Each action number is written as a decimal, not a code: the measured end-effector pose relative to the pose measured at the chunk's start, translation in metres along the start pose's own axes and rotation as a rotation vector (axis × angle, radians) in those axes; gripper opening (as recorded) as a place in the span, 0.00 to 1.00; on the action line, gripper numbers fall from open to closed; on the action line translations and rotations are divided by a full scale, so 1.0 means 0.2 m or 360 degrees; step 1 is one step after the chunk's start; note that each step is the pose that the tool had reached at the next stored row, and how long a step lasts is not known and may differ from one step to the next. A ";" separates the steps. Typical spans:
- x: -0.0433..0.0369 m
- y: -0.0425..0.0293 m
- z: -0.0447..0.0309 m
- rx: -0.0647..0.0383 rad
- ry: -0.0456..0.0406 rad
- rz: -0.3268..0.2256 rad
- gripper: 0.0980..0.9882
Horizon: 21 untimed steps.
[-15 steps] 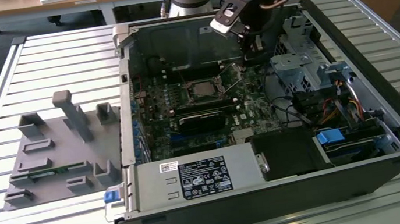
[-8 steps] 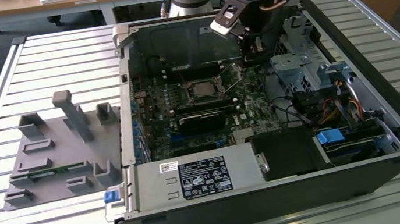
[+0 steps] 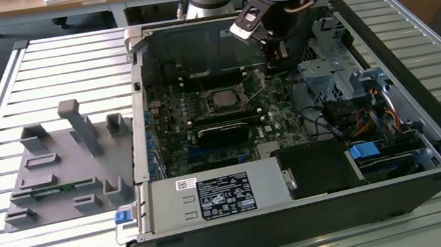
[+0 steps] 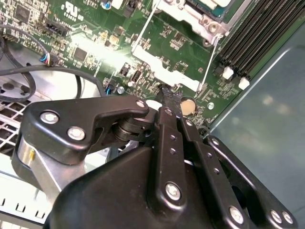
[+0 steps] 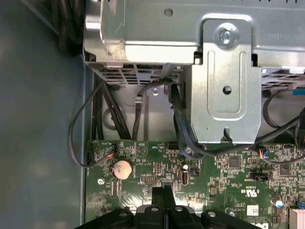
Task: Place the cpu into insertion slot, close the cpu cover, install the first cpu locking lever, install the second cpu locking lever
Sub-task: 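Close the cpu cover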
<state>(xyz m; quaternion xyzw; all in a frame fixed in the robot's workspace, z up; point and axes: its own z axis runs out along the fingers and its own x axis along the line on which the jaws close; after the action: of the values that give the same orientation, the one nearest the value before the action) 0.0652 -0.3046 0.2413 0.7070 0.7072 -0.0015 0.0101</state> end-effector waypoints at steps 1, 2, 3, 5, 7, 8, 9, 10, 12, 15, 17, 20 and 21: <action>0.000 -0.006 0.000 0.0000 0.0000 0.0000 0.01; 0.000 -0.013 0.000 0.0000 0.0000 0.0000 0.01; 0.000 -0.019 0.000 0.0000 0.0000 0.0000 0.01; 0.000 -0.033 0.001 0.0000 0.0000 0.0000 0.01; 0.000 -0.052 0.001 0.0000 0.0000 0.0000 0.01; 0.000 -0.056 0.001 0.0000 0.0000 0.0000 0.01; 0.000 -0.063 0.001 0.0000 0.0000 0.0000 0.01; 0.000 -0.070 0.002 0.0000 0.0000 0.0000 0.01; 0.000 -0.083 0.002 0.0000 0.0000 0.0000 0.01; 0.000 -0.098 0.003 0.0000 0.0000 0.0000 0.01; 0.000 -0.110 0.004 0.0000 0.0000 0.0000 0.01; 0.000 -0.132 0.004 0.0000 0.0000 0.0000 0.01; 0.000 -0.141 0.004 0.0000 0.0000 0.0000 0.01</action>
<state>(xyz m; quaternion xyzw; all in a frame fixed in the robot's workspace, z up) 0.0371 -0.3046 0.2402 0.7070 0.7072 -0.0015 0.0102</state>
